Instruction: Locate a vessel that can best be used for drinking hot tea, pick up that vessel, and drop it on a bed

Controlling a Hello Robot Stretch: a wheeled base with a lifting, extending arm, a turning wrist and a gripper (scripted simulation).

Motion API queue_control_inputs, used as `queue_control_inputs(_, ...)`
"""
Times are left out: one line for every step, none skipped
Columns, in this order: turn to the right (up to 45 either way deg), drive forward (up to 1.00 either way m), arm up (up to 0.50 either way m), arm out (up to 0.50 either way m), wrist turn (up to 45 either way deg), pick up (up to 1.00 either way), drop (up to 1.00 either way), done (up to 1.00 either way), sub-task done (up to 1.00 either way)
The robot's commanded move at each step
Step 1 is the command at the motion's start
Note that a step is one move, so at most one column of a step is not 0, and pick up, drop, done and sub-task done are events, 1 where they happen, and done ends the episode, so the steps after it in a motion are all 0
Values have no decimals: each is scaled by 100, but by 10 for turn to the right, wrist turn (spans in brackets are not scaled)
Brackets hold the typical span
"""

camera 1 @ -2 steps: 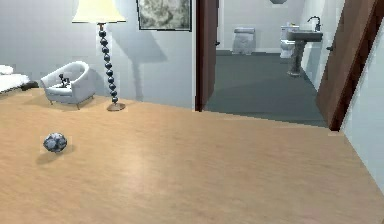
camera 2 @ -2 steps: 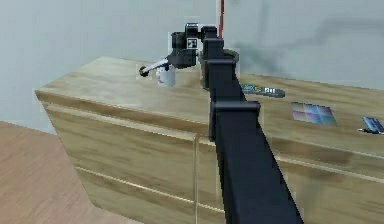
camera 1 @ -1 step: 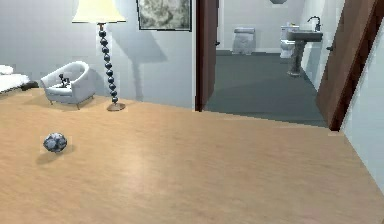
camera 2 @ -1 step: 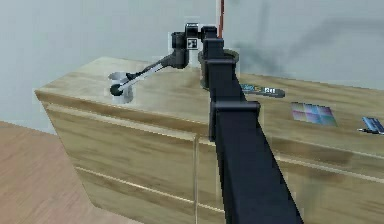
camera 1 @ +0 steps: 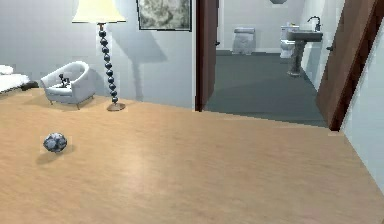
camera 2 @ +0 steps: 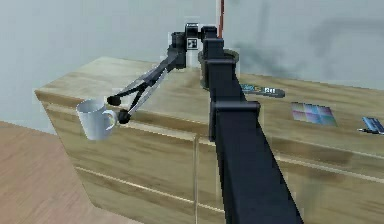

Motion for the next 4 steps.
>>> queue_control_inputs(0,0,0,0,-60,0,0,0,0)
queue_control_inputs(0,0,0,-48,0,0,0,0,0)
queue_control_inputs(-450,0,0,0,0,0,0,0,0)
queue_control_inputs(-150,0,0,0,0,0,0,0,0)
